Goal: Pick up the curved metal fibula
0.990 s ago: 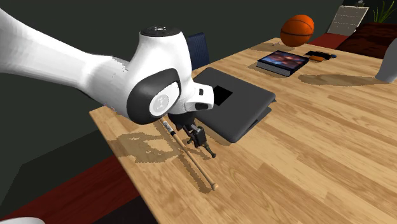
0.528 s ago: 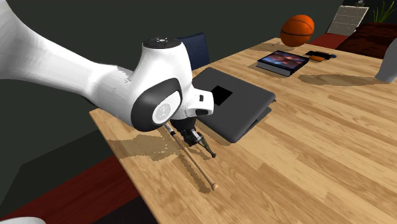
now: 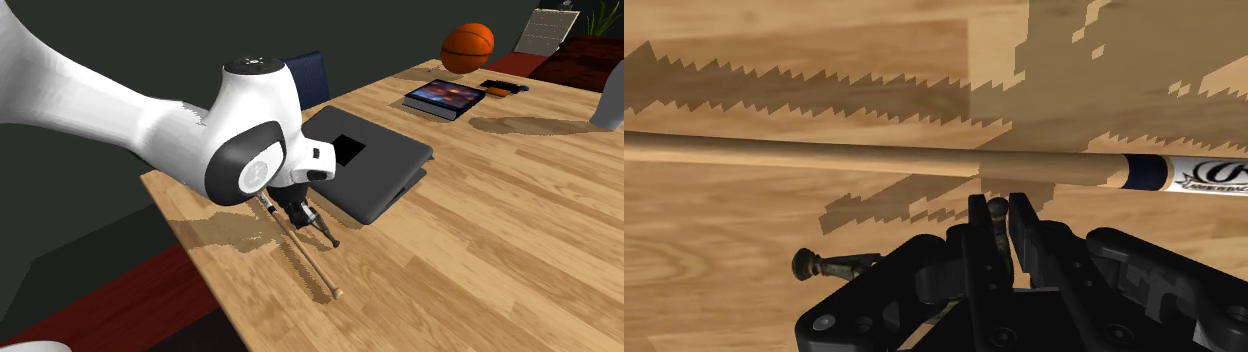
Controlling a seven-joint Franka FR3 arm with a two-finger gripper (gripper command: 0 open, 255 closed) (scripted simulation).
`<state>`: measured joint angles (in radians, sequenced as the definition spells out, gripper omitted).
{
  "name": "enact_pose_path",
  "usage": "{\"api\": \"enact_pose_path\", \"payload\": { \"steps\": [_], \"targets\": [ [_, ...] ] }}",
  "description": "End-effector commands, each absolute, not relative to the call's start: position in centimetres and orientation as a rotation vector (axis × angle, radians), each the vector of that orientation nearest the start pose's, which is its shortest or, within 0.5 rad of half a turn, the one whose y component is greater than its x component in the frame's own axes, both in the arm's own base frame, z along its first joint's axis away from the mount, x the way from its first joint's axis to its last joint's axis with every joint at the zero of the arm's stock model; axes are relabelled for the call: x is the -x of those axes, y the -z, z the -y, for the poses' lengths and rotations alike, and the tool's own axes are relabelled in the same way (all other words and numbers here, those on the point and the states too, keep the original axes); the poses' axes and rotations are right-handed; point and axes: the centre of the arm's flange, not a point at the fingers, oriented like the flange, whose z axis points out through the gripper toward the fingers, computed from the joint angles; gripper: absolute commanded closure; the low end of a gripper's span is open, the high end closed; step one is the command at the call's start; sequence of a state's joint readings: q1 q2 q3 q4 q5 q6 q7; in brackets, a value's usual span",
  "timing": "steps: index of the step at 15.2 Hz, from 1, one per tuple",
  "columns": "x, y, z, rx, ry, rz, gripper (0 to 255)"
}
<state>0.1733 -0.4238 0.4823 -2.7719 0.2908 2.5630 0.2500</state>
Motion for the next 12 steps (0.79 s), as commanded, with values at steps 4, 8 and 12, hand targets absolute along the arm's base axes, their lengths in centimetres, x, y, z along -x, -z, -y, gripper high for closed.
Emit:
{"api": "enact_pose_path", "payload": {
  "steps": [4, 8, 12],
  "targets": [
    [-31.6, -36.5, -22.2, 3.051, 0.27, 0.24, 255],
    [-31.6, -38.6, -22.2, 3.051, 0.27, 0.24, 255],
    [-31.6, -40.7, -22.2, 3.051, 0.27, 0.24, 255]
  ]
}}
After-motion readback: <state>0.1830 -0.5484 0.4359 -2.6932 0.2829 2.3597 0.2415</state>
